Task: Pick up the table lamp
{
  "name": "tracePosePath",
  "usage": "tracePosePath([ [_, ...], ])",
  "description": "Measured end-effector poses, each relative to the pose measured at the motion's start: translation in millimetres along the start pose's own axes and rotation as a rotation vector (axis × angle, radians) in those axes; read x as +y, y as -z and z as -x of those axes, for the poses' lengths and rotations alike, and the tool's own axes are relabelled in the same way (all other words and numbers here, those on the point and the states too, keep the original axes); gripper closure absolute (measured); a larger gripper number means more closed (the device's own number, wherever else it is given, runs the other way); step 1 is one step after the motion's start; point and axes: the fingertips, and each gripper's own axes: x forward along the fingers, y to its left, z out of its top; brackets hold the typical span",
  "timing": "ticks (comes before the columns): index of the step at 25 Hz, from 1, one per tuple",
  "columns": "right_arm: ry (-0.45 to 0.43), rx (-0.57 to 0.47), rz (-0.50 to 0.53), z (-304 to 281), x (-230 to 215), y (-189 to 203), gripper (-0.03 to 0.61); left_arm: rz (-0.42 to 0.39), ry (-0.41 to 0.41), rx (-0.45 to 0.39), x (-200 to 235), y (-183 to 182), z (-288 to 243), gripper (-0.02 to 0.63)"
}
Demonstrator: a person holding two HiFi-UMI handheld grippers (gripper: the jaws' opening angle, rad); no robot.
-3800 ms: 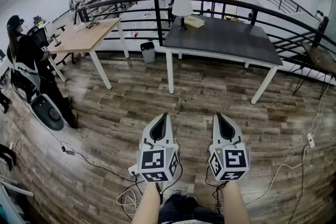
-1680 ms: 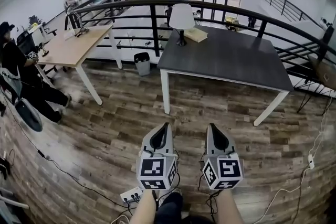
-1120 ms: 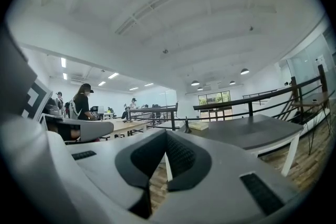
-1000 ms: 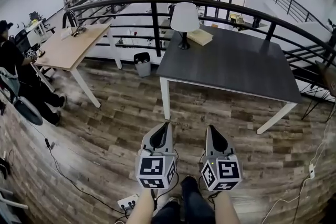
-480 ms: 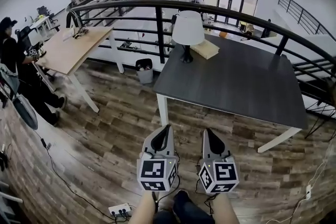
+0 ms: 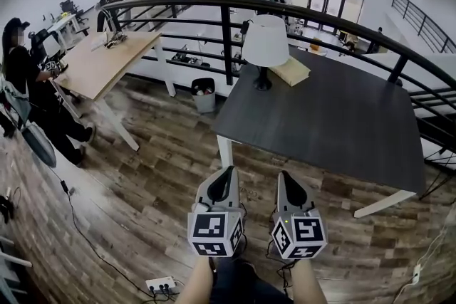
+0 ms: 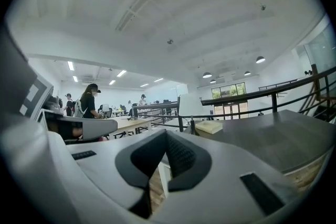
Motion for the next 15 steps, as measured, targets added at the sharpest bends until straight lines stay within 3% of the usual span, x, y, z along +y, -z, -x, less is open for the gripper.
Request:
tracePosePath([
  [15, 0.034, 0.027, -0.006, -134, -24, -4, 0.554, 0.033, 0.03, 0.018, 64, -10, -127, 0.574],
])
